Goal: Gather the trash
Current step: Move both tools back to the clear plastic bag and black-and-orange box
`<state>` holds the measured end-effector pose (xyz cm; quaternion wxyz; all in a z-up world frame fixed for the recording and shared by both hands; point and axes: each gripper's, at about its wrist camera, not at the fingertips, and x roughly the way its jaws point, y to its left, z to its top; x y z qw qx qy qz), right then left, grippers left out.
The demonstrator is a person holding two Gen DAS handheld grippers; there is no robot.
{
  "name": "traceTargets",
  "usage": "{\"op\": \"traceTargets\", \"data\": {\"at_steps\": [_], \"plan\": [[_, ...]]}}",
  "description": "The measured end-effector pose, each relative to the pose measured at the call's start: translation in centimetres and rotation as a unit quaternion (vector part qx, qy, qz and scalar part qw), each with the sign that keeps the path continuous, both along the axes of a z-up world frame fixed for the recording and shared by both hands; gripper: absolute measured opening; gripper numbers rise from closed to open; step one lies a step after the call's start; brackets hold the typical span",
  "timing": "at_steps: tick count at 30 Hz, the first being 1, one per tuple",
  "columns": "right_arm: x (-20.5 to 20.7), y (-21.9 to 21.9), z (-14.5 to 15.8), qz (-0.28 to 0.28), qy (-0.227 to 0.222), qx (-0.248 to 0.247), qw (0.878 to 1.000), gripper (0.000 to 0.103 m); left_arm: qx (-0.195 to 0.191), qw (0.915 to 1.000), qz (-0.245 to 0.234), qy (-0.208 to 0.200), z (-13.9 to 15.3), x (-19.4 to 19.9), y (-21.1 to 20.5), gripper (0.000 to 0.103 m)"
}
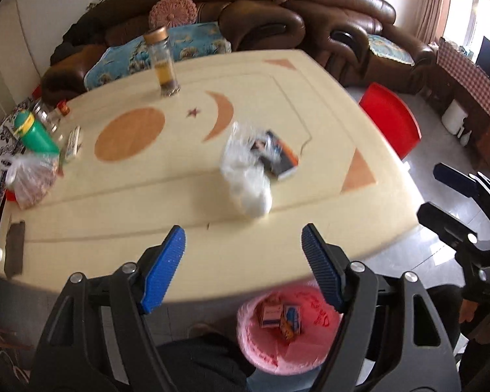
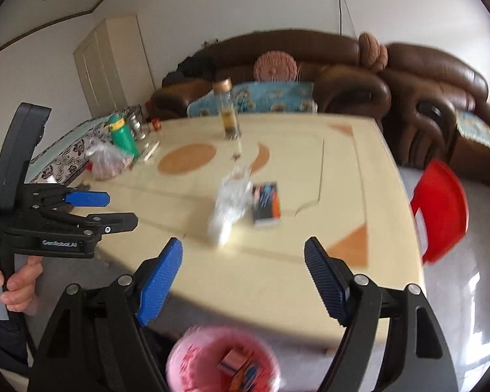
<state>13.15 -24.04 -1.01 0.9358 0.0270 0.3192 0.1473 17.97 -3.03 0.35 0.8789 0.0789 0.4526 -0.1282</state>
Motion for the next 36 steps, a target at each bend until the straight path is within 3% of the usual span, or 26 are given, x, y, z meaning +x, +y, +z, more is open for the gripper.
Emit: {"op": "traceTargets", "data": {"at_steps": [4,7,26,31,36], "plan": [[2.9,-0.7,0.6,-0.002,-0.004,-0.007,1.000,0.075,0.014,0.9997,0.003,-0.019,0.5,2.3,-1.1,0.072],[5.4,-1.2,-0.1,-0.004,0.005,-0.008,1.000,0.075,0.015,0.9998,-0.008,-0.010,-0.3,3.8,-1.8,0.072],[16.6,0.2,-9.6,0.030,0.106,-0.029,0.993,0.075,0.036,0.9963,-0.029,0.072,-11.1,11.9,-4.3,0.072],[18.1,0.2,-10.6,0.034,0.116,-0.032,0.992,0.075,0.009,0.9943,-0.045,0.096,-12.7,12.9,-3.9,0.072],[18.9,0.3,-11.6,0.042,0.121,-0.034,0.991,0.075,0.017,0.9938,-0.041,0.102,-14.0,13.9,-4.2,0.072]]}}
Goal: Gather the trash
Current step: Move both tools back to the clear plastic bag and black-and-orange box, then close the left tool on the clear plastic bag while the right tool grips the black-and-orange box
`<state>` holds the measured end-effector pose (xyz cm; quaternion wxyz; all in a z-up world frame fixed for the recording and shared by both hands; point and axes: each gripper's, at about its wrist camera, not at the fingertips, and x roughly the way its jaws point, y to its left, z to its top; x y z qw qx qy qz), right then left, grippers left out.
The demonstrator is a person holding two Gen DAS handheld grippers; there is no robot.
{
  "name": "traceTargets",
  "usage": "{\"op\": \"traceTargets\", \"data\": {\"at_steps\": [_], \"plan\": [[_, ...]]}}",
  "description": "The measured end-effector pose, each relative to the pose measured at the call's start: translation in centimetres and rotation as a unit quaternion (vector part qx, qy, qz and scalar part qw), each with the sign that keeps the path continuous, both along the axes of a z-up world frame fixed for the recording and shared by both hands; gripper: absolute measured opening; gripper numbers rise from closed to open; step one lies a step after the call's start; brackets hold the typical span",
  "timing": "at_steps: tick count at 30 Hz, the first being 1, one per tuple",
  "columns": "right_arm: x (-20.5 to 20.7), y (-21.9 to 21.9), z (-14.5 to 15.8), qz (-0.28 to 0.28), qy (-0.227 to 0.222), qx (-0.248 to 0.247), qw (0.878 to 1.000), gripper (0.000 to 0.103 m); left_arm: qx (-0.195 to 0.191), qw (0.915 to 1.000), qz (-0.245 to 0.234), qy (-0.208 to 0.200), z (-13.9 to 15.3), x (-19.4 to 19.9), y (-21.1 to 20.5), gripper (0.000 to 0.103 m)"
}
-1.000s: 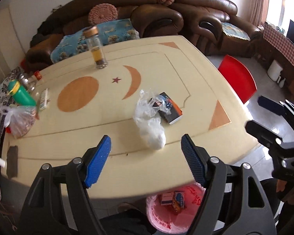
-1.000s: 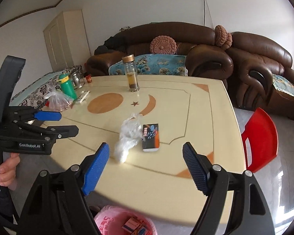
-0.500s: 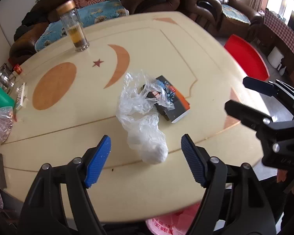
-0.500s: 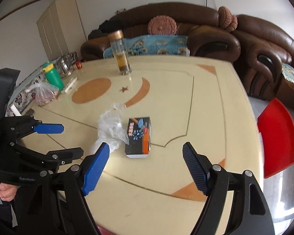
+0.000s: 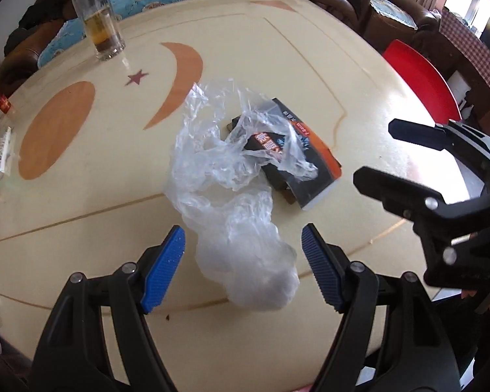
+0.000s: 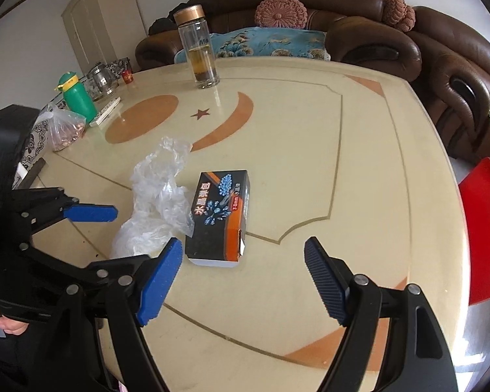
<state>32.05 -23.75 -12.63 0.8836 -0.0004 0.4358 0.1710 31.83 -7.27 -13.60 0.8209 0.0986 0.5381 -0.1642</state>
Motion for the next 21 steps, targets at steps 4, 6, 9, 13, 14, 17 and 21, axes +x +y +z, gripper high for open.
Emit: {"op": "traceTargets", "data": {"at_steps": [4,6,9,13,14,17,21], "plan": [[1.0,0.7,-0.8,0.006,0.008,-0.003,1.000,0.075,0.004,0.9999,0.007,0.011,-1.2,0.8,0.3,0.072],[1.4,1.2,-0.9,0.010,0.007,-0.005,1.000,0.075,0.002,0.9998,0.016,0.015,-1.6,1.3,0.6,0.072],[2.2,2.5,-1.4,0.021,0.010,-0.014,1.000,0.075,0.007,0.9994,0.029,0.015,-2.2,1.8,1.4,0.072],[2.9,3.3,-2.2,0.024,0.016,-0.016,0.999,0.075,0.018,0.9991,0.038,0.008,-2.7,2.2,2.4,0.072],[3.2,3.4,-2.4,0.024,0.019,-0.017,0.999,0.075,0.017,0.9991,0.038,0.008,-2.8,2.3,2.6,0.072],[3.8,3.8,-2.8,0.025,0.023,-0.016,0.999,0.075,0.016,0.9994,0.029,0.001,-2.8,2.3,2.9,0.072],[4.4,4.5,-3.5,0.027,0.028,-0.021,0.999,0.075,0.017,0.9997,0.018,-0.006,-2.8,2.0,2.9,0.072]]}}
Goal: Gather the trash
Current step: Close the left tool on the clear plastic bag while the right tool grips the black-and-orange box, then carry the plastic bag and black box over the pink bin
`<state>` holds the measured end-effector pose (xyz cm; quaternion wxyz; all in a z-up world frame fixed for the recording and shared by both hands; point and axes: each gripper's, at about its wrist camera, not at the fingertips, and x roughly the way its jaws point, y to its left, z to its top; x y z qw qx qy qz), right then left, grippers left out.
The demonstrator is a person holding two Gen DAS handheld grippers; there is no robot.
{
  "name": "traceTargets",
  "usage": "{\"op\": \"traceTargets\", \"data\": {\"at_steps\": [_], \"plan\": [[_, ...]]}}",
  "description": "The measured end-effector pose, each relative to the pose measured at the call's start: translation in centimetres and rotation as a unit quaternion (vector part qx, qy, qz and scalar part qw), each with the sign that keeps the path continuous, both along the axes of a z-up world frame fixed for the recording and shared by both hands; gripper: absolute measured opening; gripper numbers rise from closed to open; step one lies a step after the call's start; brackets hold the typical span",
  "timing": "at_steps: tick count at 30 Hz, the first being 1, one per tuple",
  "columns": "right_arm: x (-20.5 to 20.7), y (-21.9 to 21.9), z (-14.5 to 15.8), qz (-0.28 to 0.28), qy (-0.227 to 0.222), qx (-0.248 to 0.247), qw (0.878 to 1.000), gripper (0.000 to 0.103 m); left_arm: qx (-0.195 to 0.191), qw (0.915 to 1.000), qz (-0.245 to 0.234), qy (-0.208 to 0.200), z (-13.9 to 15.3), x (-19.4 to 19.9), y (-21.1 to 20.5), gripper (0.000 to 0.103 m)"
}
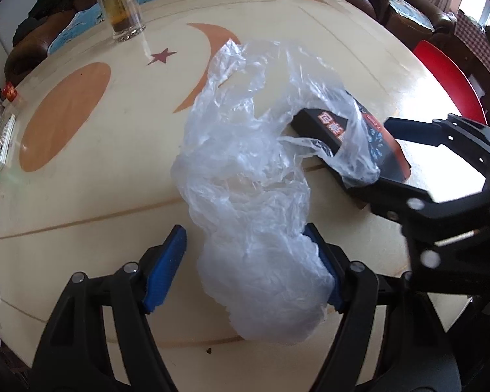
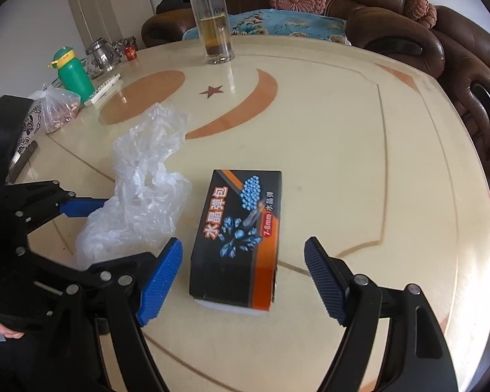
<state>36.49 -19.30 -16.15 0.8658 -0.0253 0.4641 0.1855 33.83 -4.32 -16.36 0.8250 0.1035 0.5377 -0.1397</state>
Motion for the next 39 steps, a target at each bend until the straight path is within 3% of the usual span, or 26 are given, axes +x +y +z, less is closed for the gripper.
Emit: {"op": "traceTargets", "data": {"at_steps": [7,11,13,15,19,26,31,39], "plan": [[0.7,0.8,-0.9,-0.008,-0.014,-0.015,1.000,0.070,-0.004,0.9999,-0.010,-0.006,-0.1,0.2,-0.1,0.072],[0.4,1.7,-1.1,-0.010,-0.040,-0.058,0.997,0.053,-0.005,0.9999,-0.008,-0.009,-0.1,0.3,-0.1,0.072],[0.4,1.6,-1.1,-0.012,-0.043,-0.055,0.998,0.052,-0.006,0.9999,-0.008,-0.010,-0.1,0.3,-0.1,0.072],[0.3,1.5,-1.1,-0.017,-0.042,-0.051,0.998,0.052,-0.008,0.9998,-0.010,-0.014,0.0,0.2,-0.2,0.067],[-0.6,1.2,-0.6,-0.031,-0.050,-0.059,0.997,0.052,-0.009,0.9996,-0.019,-0.019,0.3,-0.4,-0.7,0.044],[-2.9,-1.0,1.5,-0.065,-0.061,-0.054,0.995,0.052,-0.039,0.9990,-0.022,-0.006,0.6,-1.3,-0.2,0.032],[-5.6,-2.4,3.8,-0.091,-0.076,-0.043,0.992,0.052,-0.026,0.9990,-0.009,-0.035,2.3,-3.1,0.0,0.032],[-11.5,-2.7,8.2,-0.103,-0.103,-0.027,0.989,0.052,-0.022,0.9931,0.037,-0.109,7.4,-8.8,1.1,0.032]]}}
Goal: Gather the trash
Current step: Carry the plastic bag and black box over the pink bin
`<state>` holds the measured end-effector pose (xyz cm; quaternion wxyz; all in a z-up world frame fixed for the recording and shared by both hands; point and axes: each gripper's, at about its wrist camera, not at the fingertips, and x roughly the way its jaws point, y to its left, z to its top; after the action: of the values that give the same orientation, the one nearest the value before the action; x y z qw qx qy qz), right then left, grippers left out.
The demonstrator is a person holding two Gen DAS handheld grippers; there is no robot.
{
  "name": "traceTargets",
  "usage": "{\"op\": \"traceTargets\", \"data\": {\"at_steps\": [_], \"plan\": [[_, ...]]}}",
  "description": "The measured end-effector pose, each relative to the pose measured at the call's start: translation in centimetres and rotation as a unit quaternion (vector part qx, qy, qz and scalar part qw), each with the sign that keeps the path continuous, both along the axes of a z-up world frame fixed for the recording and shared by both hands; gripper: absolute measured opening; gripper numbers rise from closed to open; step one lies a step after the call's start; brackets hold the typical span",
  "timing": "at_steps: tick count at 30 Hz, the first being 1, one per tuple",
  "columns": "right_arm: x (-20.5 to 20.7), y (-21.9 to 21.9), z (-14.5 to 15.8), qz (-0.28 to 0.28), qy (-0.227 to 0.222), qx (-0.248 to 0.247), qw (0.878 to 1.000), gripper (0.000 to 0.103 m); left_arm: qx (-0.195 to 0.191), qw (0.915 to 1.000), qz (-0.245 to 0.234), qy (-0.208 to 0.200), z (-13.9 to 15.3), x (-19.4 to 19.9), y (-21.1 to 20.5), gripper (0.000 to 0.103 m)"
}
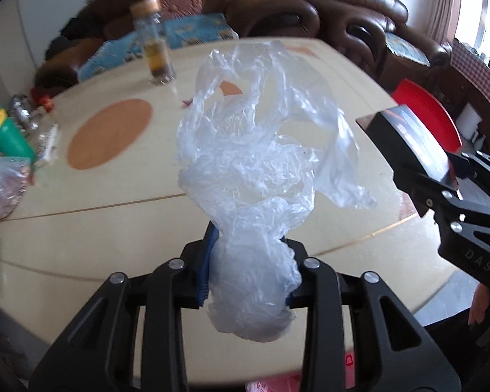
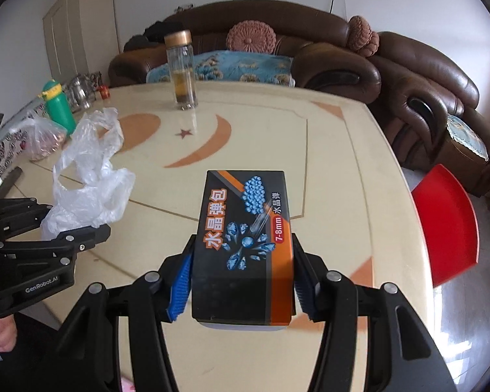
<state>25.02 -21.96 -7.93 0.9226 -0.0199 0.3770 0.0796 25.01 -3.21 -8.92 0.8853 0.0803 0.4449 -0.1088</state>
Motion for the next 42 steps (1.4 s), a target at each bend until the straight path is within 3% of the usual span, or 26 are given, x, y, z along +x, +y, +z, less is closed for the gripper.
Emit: {"op": "traceTargets", "data": {"at_steps": [12,21,42], "plan": [[-9.8,0.9,4.5,0.007,-0.037,0.019,0.999,0.052,0.008,0.9979,-0.014,-0.062,5.1,-9.4,-0.3,0.033],[-16.0,1.1,6.0,0.010,-0.054,0.022,0.998,0.052,0.009,0.9969,-0.020,-0.075,6.1,-13.7,-0.1,0.033],[-22.1,3.1,2.6,0.021,-0.019,0.015,0.999,0.052,0.033,0.9985,-0.033,-0.026,1.2,-20.9,0.4,0.034]]}}
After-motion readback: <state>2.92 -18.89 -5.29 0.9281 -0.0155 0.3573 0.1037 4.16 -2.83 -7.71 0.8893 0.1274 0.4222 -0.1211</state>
